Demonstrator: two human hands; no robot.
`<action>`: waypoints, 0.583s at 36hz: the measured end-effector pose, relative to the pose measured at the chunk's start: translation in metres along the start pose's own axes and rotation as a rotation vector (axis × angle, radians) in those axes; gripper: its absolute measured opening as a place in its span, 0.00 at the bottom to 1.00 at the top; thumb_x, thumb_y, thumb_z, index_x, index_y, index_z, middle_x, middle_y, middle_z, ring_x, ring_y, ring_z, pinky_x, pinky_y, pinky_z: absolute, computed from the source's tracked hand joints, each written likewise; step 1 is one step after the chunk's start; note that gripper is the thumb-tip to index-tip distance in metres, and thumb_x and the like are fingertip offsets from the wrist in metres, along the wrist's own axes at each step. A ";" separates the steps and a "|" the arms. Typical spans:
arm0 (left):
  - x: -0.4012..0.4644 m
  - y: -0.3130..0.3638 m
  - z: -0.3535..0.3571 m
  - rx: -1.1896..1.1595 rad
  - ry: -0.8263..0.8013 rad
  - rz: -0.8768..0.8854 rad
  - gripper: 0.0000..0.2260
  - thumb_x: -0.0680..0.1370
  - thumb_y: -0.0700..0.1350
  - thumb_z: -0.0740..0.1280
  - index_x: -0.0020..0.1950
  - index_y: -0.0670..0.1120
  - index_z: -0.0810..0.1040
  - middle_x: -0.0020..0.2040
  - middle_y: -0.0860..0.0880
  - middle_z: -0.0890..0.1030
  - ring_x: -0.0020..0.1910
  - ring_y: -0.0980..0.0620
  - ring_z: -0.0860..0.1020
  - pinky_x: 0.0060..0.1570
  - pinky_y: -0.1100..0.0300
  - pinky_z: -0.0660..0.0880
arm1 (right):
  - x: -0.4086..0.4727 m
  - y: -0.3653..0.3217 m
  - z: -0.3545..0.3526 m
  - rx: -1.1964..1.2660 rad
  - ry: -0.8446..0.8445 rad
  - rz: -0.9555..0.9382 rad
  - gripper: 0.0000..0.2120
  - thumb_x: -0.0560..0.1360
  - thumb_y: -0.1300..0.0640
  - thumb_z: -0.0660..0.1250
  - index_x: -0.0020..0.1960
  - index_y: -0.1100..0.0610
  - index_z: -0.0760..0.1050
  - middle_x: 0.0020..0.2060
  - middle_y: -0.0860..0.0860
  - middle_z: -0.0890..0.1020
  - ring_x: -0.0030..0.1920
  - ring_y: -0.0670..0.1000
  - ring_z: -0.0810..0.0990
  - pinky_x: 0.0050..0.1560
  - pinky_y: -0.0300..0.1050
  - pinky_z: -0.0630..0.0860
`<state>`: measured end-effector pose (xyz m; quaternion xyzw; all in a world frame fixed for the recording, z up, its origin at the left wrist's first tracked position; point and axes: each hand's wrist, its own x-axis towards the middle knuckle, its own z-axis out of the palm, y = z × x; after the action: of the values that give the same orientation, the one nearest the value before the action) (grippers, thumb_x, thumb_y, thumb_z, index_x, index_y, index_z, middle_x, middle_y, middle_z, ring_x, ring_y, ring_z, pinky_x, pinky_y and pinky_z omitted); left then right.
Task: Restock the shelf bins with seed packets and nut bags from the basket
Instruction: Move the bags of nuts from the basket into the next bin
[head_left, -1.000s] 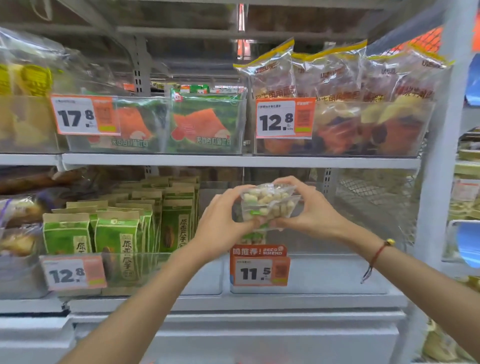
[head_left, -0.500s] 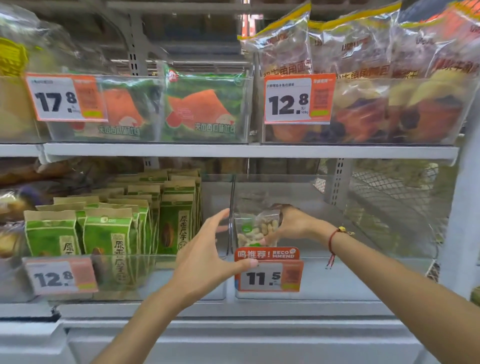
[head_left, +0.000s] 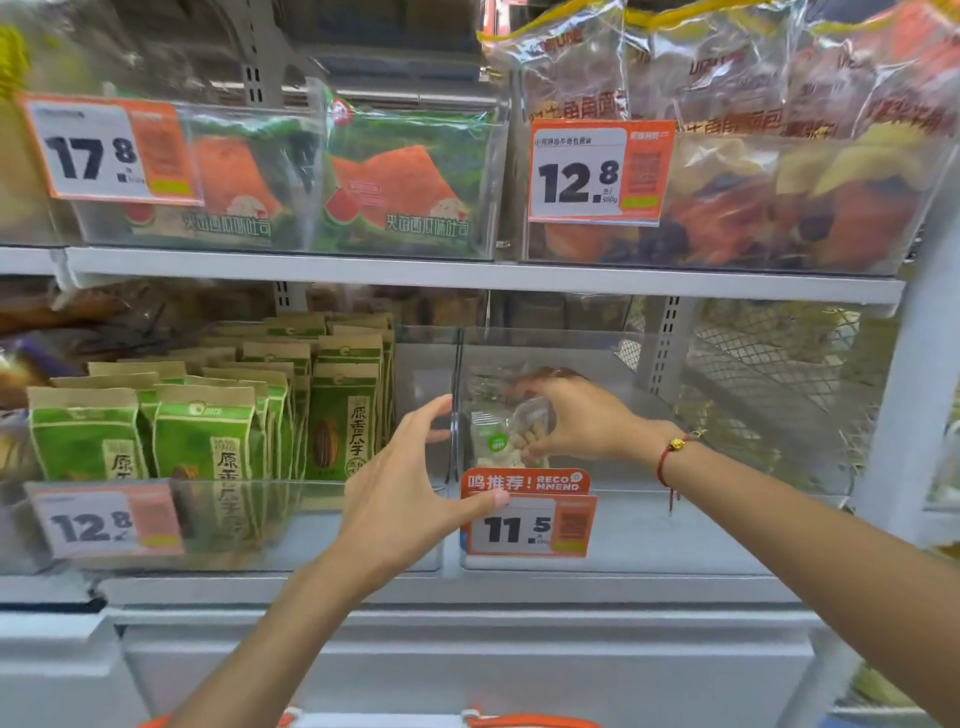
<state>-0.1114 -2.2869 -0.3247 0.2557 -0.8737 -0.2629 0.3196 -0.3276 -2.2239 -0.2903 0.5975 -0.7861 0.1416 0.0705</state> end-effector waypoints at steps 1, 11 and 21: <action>0.000 -0.001 0.000 0.004 0.002 0.004 0.45 0.62 0.67 0.72 0.74 0.61 0.54 0.68 0.64 0.67 0.56 0.68 0.65 0.58 0.60 0.66 | 0.001 0.000 0.000 -0.028 -0.011 -0.029 0.32 0.67 0.48 0.76 0.68 0.50 0.70 0.65 0.47 0.75 0.57 0.49 0.75 0.48 0.40 0.69; 0.004 -0.008 0.005 0.002 0.016 0.010 0.46 0.60 0.70 0.72 0.73 0.62 0.55 0.69 0.65 0.66 0.58 0.68 0.66 0.62 0.52 0.71 | 0.003 -0.010 0.007 0.123 -0.007 0.069 0.26 0.67 0.52 0.77 0.62 0.56 0.75 0.59 0.52 0.79 0.57 0.53 0.77 0.53 0.44 0.75; 0.005 -0.009 0.007 -0.010 0.036 0.023 0.45 0.61 0.69 0.72 0.72 0.62 0.56 0.68 0.64 0.68 0.60 0.65 0.69 0.62 0.51 0.71 | -0.001 -0.017 0.010 0.275 0.029 0.204 0.21 0.69 0.57 0.75 0.60 0.56 0.77 0.57 0.53 0.79 0.56 0.53 0.78 0.51 0.44 0.76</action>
<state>-0.1171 -2.2944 -0.3333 0.2488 -0.8693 -0.2589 0.3398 -0.3102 -2.2299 -0.2976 0.5165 -0.8148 0.2629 -0.0152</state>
